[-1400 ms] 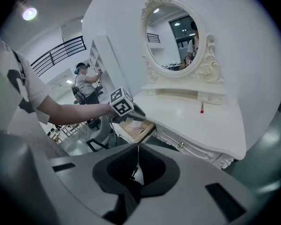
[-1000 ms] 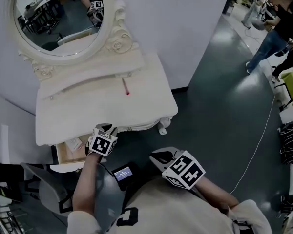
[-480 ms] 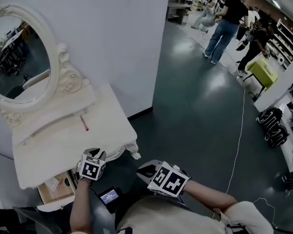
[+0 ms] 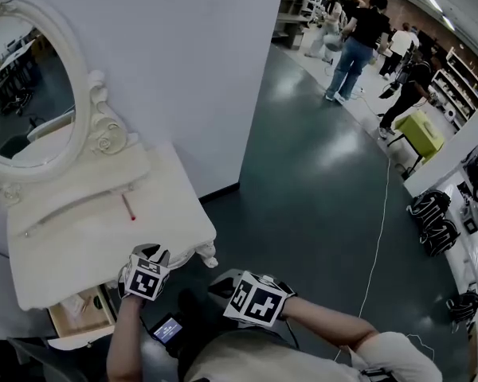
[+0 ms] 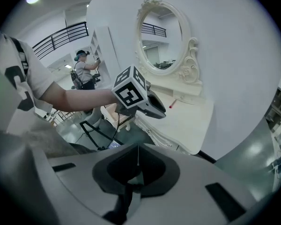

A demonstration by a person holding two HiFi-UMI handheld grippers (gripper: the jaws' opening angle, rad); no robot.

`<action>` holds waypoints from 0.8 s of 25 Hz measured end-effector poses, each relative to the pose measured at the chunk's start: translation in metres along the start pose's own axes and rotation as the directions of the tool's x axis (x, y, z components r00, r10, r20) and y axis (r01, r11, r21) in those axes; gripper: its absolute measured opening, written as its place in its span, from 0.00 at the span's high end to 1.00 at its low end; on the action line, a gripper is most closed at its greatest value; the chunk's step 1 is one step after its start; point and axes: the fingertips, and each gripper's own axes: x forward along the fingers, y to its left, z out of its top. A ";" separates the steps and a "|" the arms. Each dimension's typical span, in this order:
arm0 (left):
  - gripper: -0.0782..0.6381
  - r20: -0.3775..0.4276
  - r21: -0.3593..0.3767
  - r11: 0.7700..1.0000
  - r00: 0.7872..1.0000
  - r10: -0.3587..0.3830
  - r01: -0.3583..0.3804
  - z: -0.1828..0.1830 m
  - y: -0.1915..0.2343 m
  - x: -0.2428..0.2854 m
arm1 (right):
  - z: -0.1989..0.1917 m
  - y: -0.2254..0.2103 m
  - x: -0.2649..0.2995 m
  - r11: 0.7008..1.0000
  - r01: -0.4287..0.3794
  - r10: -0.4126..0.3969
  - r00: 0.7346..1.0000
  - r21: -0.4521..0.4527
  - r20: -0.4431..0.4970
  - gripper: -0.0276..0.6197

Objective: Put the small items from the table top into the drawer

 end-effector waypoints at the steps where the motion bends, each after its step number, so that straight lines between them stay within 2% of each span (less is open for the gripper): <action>1: 0.70 0.007 -0.004 1.000 1.000 0.003 -0.003 -0.001 0.007 -0.001 | 0.005 -0.001 0.005 1.000 -0.001 0.001 1.000 0.003 -0.004 0.91; 5: 0.70 0.031 -0.041 0.999 0.999 -0.005 0.006 -0.003 0.035 -0.001 | 0.025 -0.009 0.025 1.000 0.004 -0.004 1.000 0.017 -0.023 0.91; 10: 0.70 0.078 -0.050 0.999 0.997 -0.018 0.022 0.008 0.073 0.000 | 0.060 -0.021 0.045 0.999 0.015 -0.015 1.000 0.035 -0.022 0.91; 16: 0.70 0.063 -0.155 0.988 0.997 0.033 -0.022 -0.009 0.108 -0.003 | 0.080 -0.018 0.066 0.998 -0.026 0.028 0.999 0.059 -0.032 0.91; 20: 0.70 0.105 -0.148 0.989 0.994 0.021 -0.005 0.006 0.132 0.016 | 0.089 -0.039 0.081 0.997 0.007 -0.004 0.999 0.081 -0.046 0.91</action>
